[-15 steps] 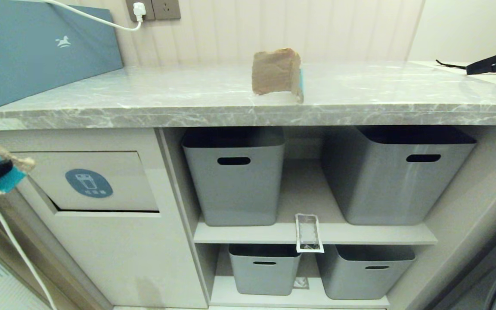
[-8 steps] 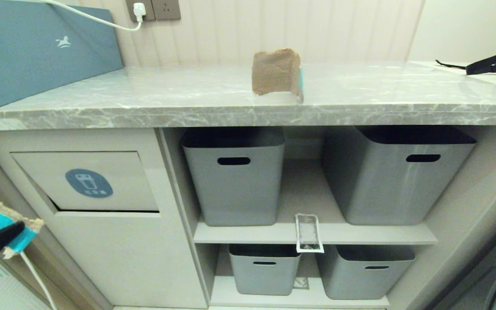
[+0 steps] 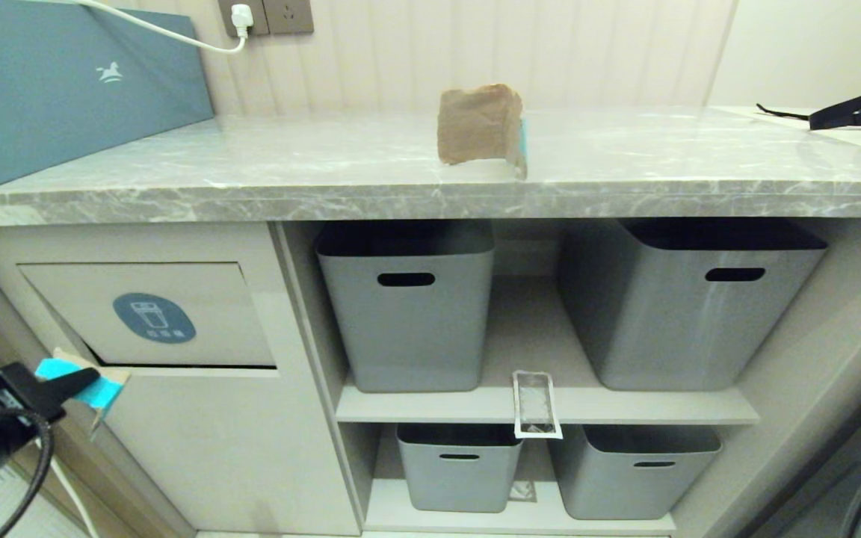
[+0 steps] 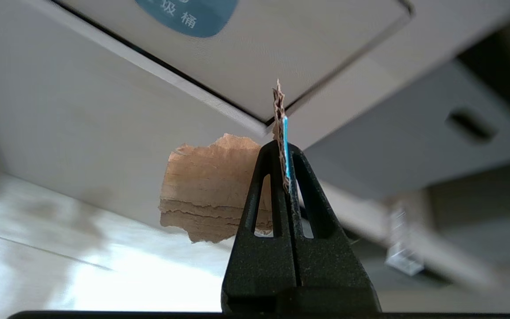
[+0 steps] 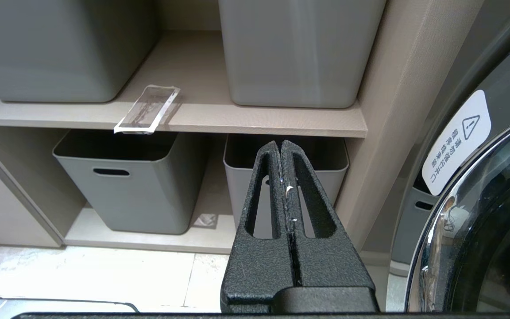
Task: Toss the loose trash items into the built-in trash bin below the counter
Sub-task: Put the garbage in the trash can
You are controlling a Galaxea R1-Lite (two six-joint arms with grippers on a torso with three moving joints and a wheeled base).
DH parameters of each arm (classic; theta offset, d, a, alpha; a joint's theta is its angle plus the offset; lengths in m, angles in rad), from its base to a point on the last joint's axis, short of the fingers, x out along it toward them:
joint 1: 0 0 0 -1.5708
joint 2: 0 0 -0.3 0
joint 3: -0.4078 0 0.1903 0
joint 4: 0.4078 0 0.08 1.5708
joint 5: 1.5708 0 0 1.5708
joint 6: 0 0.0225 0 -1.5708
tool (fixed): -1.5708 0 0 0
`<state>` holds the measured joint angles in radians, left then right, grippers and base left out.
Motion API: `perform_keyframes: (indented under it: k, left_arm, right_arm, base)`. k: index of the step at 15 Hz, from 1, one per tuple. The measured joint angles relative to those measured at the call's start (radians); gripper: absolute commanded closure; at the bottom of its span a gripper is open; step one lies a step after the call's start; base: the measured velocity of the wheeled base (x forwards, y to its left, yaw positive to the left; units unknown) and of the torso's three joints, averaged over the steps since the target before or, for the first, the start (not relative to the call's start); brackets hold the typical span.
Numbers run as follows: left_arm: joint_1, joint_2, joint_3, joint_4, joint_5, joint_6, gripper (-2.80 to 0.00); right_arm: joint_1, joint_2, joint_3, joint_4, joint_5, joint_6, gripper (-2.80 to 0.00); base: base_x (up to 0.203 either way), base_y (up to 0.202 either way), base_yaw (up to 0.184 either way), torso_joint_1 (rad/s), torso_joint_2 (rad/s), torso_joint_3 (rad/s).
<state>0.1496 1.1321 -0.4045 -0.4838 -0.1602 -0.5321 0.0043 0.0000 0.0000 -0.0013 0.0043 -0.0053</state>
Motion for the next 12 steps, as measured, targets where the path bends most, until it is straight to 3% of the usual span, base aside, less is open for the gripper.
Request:
perform_keyframes:
  k: [4,8,12]
  left_arm:
    - [0.003,0.108,-0.014,-0.079,0.004,-0.254,0.0]
    - [0.007,0.266,-0.099,-0.192,0.039,-0.521,0.0]
    - [0.058,0.42,-0.181,-0.238,0.042,-0.68,0.0]
  right_arm:
    - [0.0,0.0,0.0,0.0,0.0,0.0,0.0]
    - [0.0,0.0,0.0,0.0,0.0,0.0,0.0]
    - [0.0,0.0,0.0,0.0,0.0,0.0,0.0]
  base:
    - [0.0,0.0,0.0,0.0,0.0,0.0]
    - [0.0,0.0,0.0,0.0,0.0,0.0]
    - [0.0,0.0,0.0,0.0,0.0,0.0]
